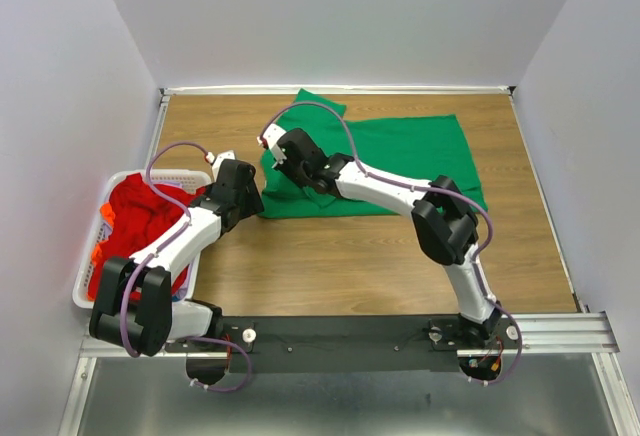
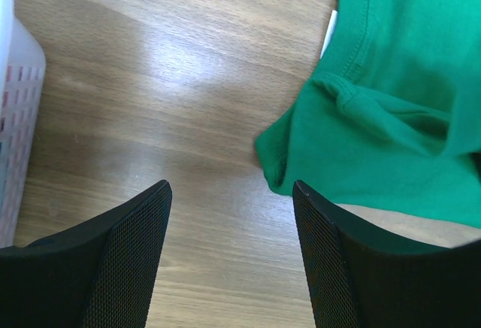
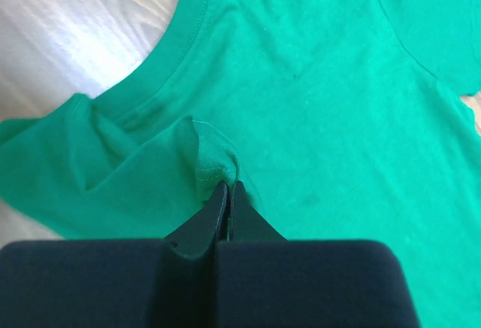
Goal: Fold and stack the t-shirts
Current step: Fold the tshirt
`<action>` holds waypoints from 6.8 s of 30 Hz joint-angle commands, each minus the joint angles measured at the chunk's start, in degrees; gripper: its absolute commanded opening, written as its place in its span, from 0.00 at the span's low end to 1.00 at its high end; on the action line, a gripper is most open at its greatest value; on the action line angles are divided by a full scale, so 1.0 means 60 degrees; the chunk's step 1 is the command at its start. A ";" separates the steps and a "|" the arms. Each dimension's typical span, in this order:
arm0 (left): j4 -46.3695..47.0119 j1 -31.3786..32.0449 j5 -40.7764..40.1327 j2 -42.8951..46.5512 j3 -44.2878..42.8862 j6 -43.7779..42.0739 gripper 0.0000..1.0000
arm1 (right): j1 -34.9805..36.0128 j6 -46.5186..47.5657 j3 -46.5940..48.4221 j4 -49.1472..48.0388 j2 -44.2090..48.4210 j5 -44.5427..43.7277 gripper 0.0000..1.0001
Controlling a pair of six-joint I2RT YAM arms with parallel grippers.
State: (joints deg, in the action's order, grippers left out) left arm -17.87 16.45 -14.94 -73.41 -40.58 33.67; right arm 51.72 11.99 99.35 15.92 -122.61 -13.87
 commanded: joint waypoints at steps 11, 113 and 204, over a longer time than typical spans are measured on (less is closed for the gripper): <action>0.0180 -0.0046 0.0483 0.0150 0.0259 0.0043 0.73 | -0.0285 0.1077 0.1502 -0.0076 -0.1377 -0.0882 0.03; 0.0092 0.0027 0.0732 -0.2326 -0.0137 -0.0075 0.47 | -0.2364 0.0405 -0.0197 -0.0032 -0.1069 -0.0222 0.74; -0.0362 0.2825 -0.0176 -0.1859 -0.1425 0.0027 0.64 | -0.6274 -0.3035 -0.3619 0.0188 0.2810 -0.0576 0.84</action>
State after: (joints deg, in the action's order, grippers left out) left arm -17.80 33.76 -12.43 -88.64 -48.25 31.86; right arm 16.45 3.66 82.28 16.67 -113.16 -20.40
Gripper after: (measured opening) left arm 0.635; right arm 0.859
